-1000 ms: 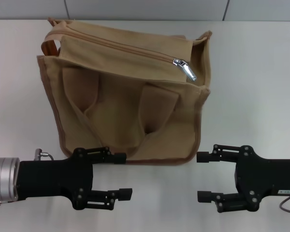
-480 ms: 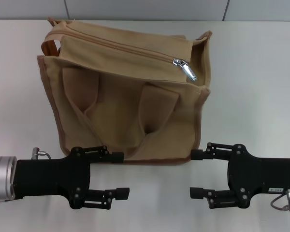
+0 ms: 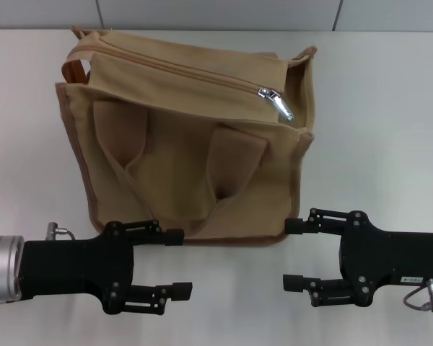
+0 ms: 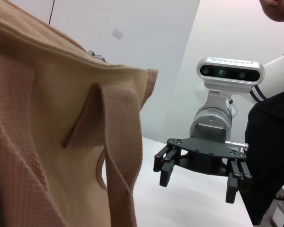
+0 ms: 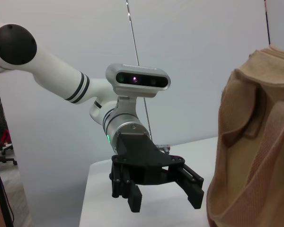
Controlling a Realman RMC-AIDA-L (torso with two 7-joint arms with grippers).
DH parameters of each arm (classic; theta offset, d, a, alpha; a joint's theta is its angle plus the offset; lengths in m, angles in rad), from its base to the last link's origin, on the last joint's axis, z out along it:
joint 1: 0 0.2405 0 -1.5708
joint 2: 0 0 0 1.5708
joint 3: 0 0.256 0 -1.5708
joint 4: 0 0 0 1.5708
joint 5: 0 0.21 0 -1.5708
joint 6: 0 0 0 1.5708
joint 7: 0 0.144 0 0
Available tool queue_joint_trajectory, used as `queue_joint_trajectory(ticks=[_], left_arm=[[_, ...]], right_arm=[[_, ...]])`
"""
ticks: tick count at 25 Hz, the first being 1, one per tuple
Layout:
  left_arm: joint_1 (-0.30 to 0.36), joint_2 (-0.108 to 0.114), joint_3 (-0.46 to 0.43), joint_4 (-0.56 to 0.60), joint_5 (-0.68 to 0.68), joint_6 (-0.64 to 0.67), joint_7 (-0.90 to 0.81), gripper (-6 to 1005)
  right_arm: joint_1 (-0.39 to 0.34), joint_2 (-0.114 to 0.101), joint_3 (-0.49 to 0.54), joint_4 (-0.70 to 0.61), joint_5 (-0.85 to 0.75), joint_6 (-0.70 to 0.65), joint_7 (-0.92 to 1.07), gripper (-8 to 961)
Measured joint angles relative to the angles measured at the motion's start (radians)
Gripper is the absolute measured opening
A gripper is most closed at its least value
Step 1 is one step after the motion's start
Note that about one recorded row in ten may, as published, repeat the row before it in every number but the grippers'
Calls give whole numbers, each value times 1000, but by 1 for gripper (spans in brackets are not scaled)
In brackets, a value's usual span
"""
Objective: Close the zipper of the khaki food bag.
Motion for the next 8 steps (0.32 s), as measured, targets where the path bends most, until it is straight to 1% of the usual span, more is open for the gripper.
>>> queue_joint_trajectory(ticks=[8], left_arm=[[-1,-1,3,0,0,1,-1,813]], right_arm=[[0,0,0,0,2,0,0,783]])
